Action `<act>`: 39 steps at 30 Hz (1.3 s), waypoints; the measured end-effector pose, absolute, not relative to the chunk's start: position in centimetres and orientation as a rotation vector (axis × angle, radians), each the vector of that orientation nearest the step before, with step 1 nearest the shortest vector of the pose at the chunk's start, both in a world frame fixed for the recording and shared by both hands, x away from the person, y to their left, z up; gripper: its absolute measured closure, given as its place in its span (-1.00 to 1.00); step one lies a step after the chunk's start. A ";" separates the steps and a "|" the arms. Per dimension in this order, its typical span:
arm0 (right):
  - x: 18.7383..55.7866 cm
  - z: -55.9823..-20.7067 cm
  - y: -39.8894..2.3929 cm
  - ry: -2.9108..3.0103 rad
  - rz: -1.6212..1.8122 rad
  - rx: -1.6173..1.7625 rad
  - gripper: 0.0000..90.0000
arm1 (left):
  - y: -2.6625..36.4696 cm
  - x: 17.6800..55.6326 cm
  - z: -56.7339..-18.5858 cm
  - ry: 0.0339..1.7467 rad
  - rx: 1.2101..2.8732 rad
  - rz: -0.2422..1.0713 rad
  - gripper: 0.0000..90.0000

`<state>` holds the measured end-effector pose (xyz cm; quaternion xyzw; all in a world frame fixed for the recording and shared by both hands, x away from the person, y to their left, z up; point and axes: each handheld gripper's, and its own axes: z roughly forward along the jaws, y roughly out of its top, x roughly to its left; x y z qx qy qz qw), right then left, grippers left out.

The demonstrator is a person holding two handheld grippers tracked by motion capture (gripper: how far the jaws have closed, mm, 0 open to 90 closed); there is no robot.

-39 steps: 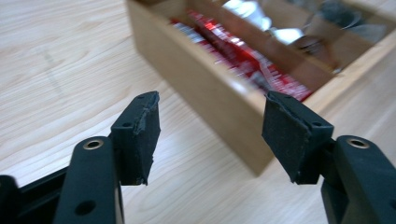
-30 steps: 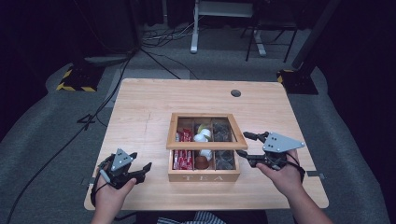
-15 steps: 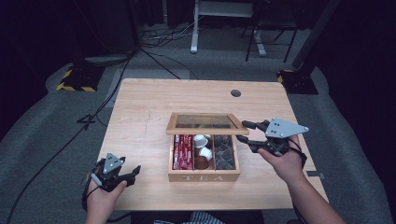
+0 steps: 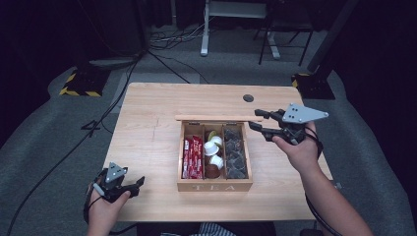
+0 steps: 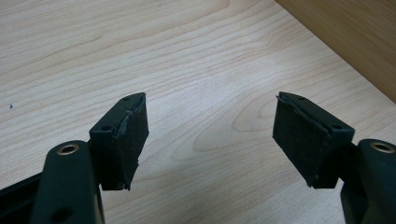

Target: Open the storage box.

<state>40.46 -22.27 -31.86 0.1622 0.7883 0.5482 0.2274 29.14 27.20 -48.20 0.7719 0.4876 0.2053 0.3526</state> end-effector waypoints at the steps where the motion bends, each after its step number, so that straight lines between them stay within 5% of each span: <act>1: 41.0 -31.6 -22.2 2.162 1.518 0.453 0.21 | 27.2 29.2 -48.2 1.261 1.999 0.528 -0.40; 39: 50.8 -31.7 -20.9 2.137 1.473 0.668 0.38 | 26.9 29.8 -48.2 1.244 1.998 0.520 -0.39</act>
